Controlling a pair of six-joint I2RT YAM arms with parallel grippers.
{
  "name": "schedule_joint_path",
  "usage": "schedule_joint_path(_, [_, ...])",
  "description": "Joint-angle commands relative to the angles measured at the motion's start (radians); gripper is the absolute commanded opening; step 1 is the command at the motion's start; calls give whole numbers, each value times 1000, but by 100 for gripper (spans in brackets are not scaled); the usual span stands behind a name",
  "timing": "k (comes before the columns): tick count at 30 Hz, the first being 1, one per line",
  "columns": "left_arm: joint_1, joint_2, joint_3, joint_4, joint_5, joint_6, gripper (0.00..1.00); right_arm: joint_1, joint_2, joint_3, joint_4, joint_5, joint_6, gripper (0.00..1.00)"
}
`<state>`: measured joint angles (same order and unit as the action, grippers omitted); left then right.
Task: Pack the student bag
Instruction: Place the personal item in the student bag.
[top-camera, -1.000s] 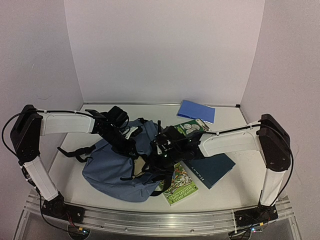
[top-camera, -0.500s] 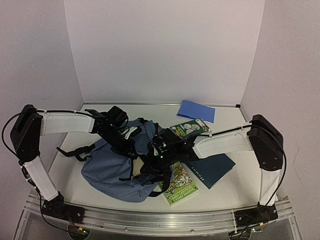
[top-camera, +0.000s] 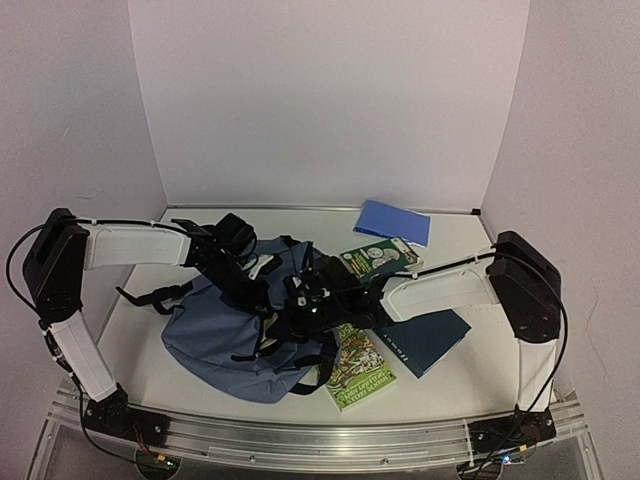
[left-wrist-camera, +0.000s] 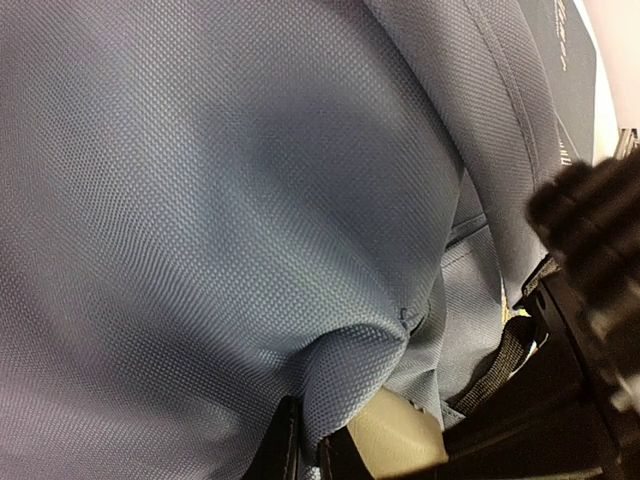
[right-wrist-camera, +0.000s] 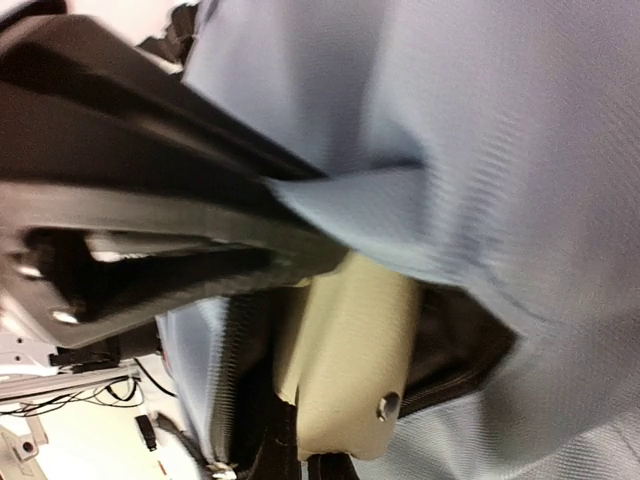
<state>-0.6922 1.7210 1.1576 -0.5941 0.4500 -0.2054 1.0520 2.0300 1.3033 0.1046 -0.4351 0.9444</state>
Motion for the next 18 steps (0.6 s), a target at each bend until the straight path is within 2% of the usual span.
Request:
schedule_joint_path(1, [-39, -7, 50, 37, 172, 11, 0, 0, 33, 55, 189, 66, 2, 0])
schedule_joint_path(6, [-48, -12, 46, 46, 217, 18, 0, 11, 71, 41, 201, 139, -27, 0])
schedule_joint_path(10, [-49, -16, 43, 52, 216, 12, 0, 25, 105, 57, 217, 140, -37, 0])
schedule_joint_path(16, [-48, 4, 65, 3, 95, 10, 0, 38, 78, 29, 213, 100, -32, 0])
schedule_joint_path(18, [-47, -2, 68, -7, 53, 9, 0, 38, 24, -11, 190, 91, -34, 11])
